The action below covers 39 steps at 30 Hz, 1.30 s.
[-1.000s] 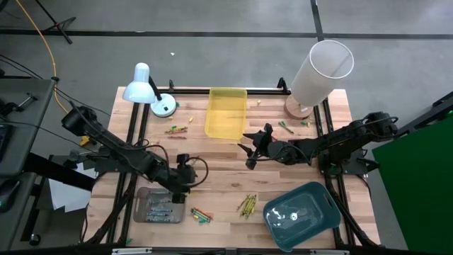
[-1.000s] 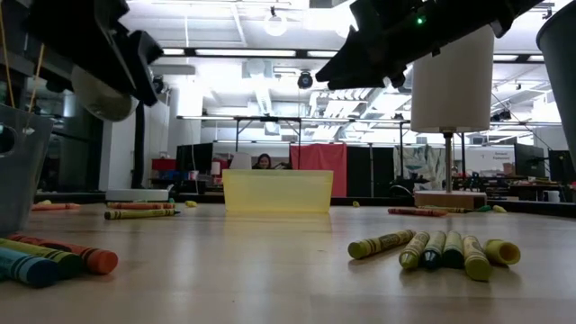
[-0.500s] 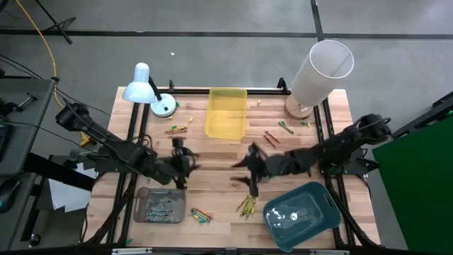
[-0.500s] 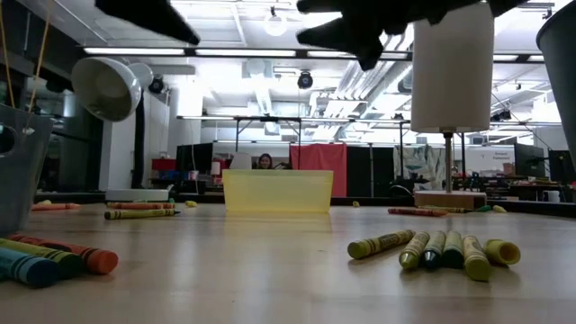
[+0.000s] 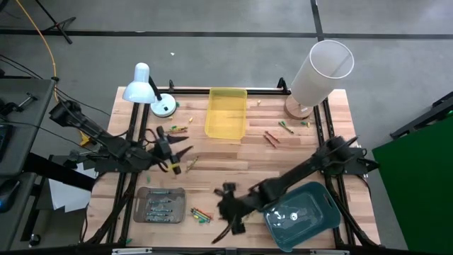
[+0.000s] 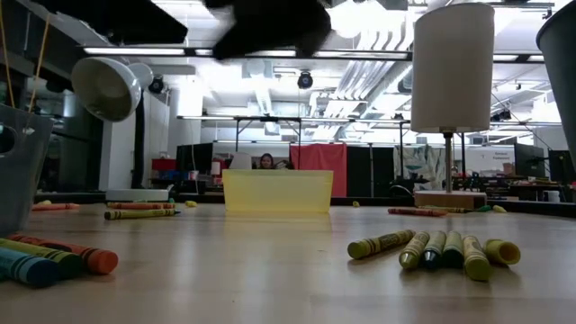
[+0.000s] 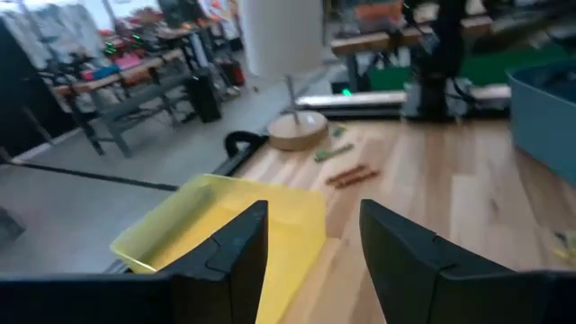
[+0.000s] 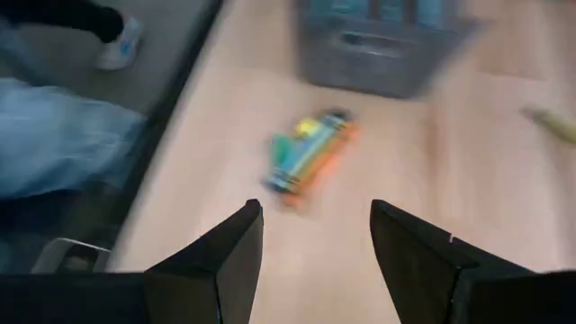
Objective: Sort crayons
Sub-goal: Put the blue crayon into the black bin
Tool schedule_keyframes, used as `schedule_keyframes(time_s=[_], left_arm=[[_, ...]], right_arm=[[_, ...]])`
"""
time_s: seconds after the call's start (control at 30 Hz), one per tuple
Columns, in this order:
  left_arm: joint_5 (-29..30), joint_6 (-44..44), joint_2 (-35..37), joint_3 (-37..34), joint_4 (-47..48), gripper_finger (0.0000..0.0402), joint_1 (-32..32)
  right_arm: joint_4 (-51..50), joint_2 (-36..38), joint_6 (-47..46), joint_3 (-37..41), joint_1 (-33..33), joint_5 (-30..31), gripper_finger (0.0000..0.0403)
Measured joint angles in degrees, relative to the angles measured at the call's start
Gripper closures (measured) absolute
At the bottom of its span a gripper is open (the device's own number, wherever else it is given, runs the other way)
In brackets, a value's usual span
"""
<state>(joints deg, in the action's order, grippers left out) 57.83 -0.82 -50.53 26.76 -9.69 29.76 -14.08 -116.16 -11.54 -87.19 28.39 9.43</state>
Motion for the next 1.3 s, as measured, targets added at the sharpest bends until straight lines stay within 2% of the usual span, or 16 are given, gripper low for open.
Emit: schedule_keyframes(time_s=[0.13,0.3,0.57,0.77,1.07,1.2,1.3], left_arm=[[1.0,0.1,3.0,-0.1,-0.4,0.0241,0.1],[0.8,1.9,5.9,-0.1,-0.5,0.024,1.3],[1.2,5.5,7.8,-0.1,-0.6,0.0239,2.3],[1.3,7.1,7.7,-0.1,-0.9,0.024,2.3],[1.5,5.0,7.7,-0.1,-1.0,0.024,2.3],[1.5,1.2,7.7,-0.1,-0.8,0.024,2.3],[1.6,-3.0,7.7,-0.1,0.5,0.0241,3.2]], right_arm=[[-3.2,-6.1,0.0,-8.1,0.0,-6.6,0.0203],[-9.3,-11.7,0.0,-16.5,-0.1,-11.7,0.0203],[-12.6,-17.3,5.1,-22.0,-1.5,-24.0,0.0203],[-12.7,-18.3,13.0,-21.9,-3.4,-24.3,0.0203],[-8.0,-19.4,14.6,-21.7,-5.2,-19.3,0.0209],[-5.2,-19.7,14.6,-21.6,-5.0,-19.1,0.0246],[-3.2,-19.7,13.9,-21.7,-4.8,-18.3,0.0296]])
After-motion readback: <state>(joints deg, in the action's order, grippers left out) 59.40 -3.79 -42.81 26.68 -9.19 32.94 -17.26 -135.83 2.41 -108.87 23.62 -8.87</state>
